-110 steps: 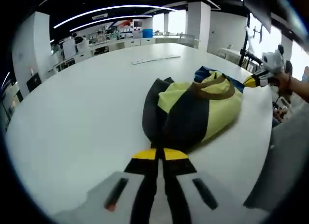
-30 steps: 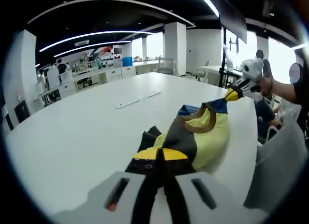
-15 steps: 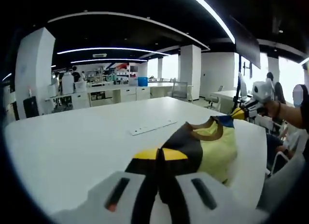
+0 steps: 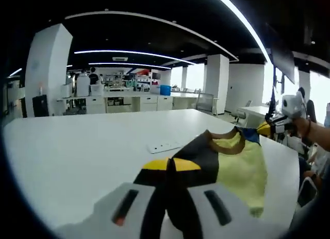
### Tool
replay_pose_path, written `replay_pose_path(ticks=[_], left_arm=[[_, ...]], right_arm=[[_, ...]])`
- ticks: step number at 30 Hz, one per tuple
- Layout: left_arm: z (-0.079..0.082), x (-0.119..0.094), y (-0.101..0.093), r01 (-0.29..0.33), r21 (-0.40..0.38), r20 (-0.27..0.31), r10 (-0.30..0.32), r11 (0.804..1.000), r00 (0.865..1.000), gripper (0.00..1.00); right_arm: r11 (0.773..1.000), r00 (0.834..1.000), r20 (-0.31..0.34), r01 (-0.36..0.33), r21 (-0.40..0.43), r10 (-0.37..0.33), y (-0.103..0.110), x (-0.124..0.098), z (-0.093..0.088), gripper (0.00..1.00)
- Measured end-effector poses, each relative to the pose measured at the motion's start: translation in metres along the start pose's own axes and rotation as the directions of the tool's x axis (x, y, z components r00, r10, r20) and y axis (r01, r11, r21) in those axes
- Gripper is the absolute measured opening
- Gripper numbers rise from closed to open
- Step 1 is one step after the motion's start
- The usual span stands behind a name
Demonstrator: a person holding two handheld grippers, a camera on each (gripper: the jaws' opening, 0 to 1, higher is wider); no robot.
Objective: Fold the garment on the visible template until the final outline fits inside the template.
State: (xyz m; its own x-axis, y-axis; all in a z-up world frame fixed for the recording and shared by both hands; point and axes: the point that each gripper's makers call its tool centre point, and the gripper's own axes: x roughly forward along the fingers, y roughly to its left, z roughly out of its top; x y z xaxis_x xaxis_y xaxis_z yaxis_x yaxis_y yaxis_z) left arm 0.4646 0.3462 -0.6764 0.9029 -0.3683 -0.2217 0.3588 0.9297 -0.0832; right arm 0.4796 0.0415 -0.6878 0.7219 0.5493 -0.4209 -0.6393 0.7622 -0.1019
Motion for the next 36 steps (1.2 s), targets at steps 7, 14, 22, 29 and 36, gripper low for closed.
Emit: replay_pose_path(ticks=[7, 14, 22, 29, 36], left_arm=[[-0.016, 0.037, 0.007, -0.043, -0.049, -0.041, 0.041, 0.998, 0.998, 0.0], [-0.036, 0.063, 0.022, -0.081, -0.056, -0.081, 0.076, 0.995, 0.994, 0.0], [-0.057, 0.096, 0.05, -0.177, -0.076, -0.112, 0.168, 0.981, 0.979, 0.0], [-0.082, 0.109, 0.056, -0.208, -0.122, -0.147, 0.19, 0.97, 0.971, 0.0], [-0.098, 0.119, 0.055, -0.211, -0.103, -0.187, 0.189, 0.972, 0.964, 0.0]], right_arm=[[0.989, 1.0, -0.014, 0.025, 0.149, -0.023, -0.024, 0.039, -0.016, 0.0], [0.979, 0.999, -0.024, 0.039, 0.2, -0.035, -0.037, 0.072, -0.024, 0.0], [0.972, 0.996, -0.046, 0.087, 0.218, -0.078, -0.049, 0.111, -0.038, 0.0], [0.955, 0.992, -0.073, 0.12, 0.271, -0.104, -0.051, 0.136, -0.06, 0.0], [0.945, 0.983, -0.133, 0.157, 0.289, -0.122, -0.056, 0.153, -0.082, 0.0]])
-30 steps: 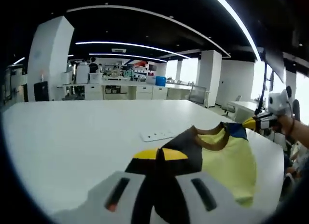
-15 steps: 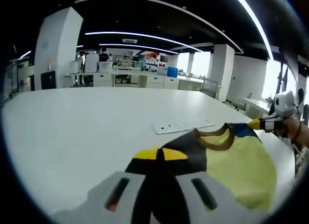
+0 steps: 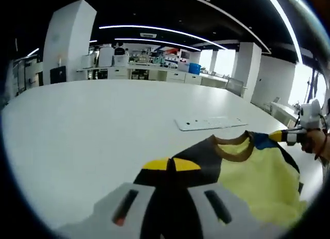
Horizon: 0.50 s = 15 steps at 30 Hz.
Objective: Fold the garment on the visible template until the final outline fits inside the template.
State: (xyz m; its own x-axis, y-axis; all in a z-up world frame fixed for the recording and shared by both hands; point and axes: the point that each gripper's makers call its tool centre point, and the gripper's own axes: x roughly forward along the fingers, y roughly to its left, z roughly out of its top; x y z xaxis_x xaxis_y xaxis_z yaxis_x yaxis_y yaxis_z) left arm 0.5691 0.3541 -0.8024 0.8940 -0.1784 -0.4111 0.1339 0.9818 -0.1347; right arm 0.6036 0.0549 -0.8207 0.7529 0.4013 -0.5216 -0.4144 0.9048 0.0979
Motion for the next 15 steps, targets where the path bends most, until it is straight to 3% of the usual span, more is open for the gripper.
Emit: replay_pose_path(ticks=[7, 11, 15], left_arm=[[-0.009, 0.002, 0.011, -0.04, 0.029, -0.031, 0.041, 0.999, 0.999, 0.0], [-0.003, 0.0, 0.013, -0.046, 0.035, -0.021, 0.047, 0.998, 0.999, 0.0], [0.003, -0.009, 0.009, -0.042, 0.031, -0.016, 0.043, 0.999, 0.999, 0.15]], right_arm=[[1.0, 0.999, -0.033, -0.012, -0.002, 0.012, 0.002, 0.004, -0.008, 0.0], [1.0, 1.0, -0.008, 0.004, -0.009, -0.004, 0.002, -0.002, 0.003, 0.0], [1.0, 1.0, 0.017, 0.006, 0.007, -0.006, 0.003, -0.006, 0.015, 0.21]])
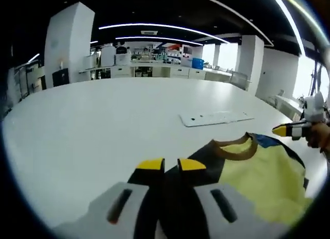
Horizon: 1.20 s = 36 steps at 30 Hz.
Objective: Fold the garment on the visible template until the final outline fits inside the template.
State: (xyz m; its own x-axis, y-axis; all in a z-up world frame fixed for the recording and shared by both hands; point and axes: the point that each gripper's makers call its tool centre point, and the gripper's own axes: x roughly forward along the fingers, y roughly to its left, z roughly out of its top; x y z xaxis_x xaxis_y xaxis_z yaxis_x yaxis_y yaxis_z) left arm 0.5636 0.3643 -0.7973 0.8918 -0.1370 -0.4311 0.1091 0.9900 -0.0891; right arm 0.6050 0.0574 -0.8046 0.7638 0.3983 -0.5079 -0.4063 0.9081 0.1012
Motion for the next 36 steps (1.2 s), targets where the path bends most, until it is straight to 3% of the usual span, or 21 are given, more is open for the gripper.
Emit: replay_pose_path(ticks=[7, 9, 18, 24, 31, 36], left_arm=[[0.011, -0.013, 0.002, 0.013, 0.019, 0.012, -0.013, 1.0, 1.0, 0.34], [0.015, -0.023, -0.006, 0.027, 0.05, 0.021, -0.028, 0.998, 0.999, 0.37], [0.013, -0.054, -0.009, 0.095, 0.045, 0.049, -0.098, 0.994, 0.994, 0.6], [0.002, -0.082, -0.01, 0.117, 0.094, 0.029, -0.12, 0.989, 0.992, 0.65], [-0.019, -0.114, -0.017, 0.167, 0.139, 0.003, -0.169, 0.976, 0.986, 0.7], [-0.031, -0.126, -0.021, 0.194, 0.1, 0.004, -0.196, 0.976, 0.981, 0.7]], right_arm=[[0.999, 0.999, -0.032, 0.005, -0.035, -0.006, 0.006, -0.018, -0.001, 0.6], [0.999, 0.999, -0.043, -0.013, -0.032, 0.012, 0.01, -0.028, 0.0, 0.64], [0.998, 0.997, -0.051, -0.062, -0.018, 0.061, 0.035, -0.061, -0.006, 0.85], [0.998, 0.995, -0.068, -0.067, -0.003, 0.067, 0.049, -0.079, -0.021, 0.92], [0.998, 0.995, -0.081, -0.058, 0.007, 0.058, 0.062, -0.106, -0.037, 0.91], [1.0, 0.996, -0.087, -0.02, 0.009, 0.021, 0.061, -0.124, -0.051, 0.88]])
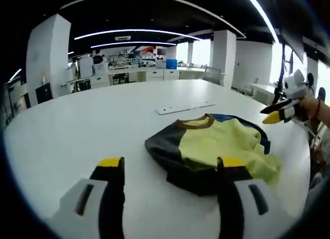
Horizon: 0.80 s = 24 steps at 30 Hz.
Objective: Fold the garment on the visible template until the final outline fits inside the template.
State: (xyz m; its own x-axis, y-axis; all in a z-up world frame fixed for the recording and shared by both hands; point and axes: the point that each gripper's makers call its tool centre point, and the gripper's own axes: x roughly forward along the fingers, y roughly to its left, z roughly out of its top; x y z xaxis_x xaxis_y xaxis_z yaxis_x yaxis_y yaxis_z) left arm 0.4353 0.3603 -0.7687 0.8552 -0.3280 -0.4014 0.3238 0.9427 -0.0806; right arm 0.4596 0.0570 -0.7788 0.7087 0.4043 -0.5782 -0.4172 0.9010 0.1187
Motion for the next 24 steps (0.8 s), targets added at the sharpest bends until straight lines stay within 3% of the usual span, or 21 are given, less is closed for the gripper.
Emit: replay_pose_path(ticks=[5, 15, 20, 24], left_arm=[[-0.005, -0.006, -0.012, 0.015, -0.041, 0.01, -0.015, 0.999, 1.0, 0.69], [-0.017, -0.008, -0.028, 0.001, -0.091, 0.018, 0.0, 0.996, 1.0, 0.61], [-0.024, -0.005, -0.038, -0.002, -0.104, 0.019, 0.004, 0.995, 1.0, 0.55], [-0.031, -0.002, -0.044, -0.012, -0.103, 0.006, 0.013, 0.995, 1.0, 0.48]], right_arm=[[0.998, 0.998, 0.004, 0.054, 0.027, -0.055, -0.006, -0.008, -0.015, 0.82], [0.994, 0.996, -0.02, 0.088, 0.067, -0.086, 0.003, -0.014, -0.049, 0.64], [0.984, 0.993, -0.02, 0.119, 0.132, -0.117, 0.008, -0.015, -0.062, 0.53], [0.98, 0.989, -0.022, 0.15, 0.131, -0.149, 0.009, -0.015, -0.069, 0.45]])
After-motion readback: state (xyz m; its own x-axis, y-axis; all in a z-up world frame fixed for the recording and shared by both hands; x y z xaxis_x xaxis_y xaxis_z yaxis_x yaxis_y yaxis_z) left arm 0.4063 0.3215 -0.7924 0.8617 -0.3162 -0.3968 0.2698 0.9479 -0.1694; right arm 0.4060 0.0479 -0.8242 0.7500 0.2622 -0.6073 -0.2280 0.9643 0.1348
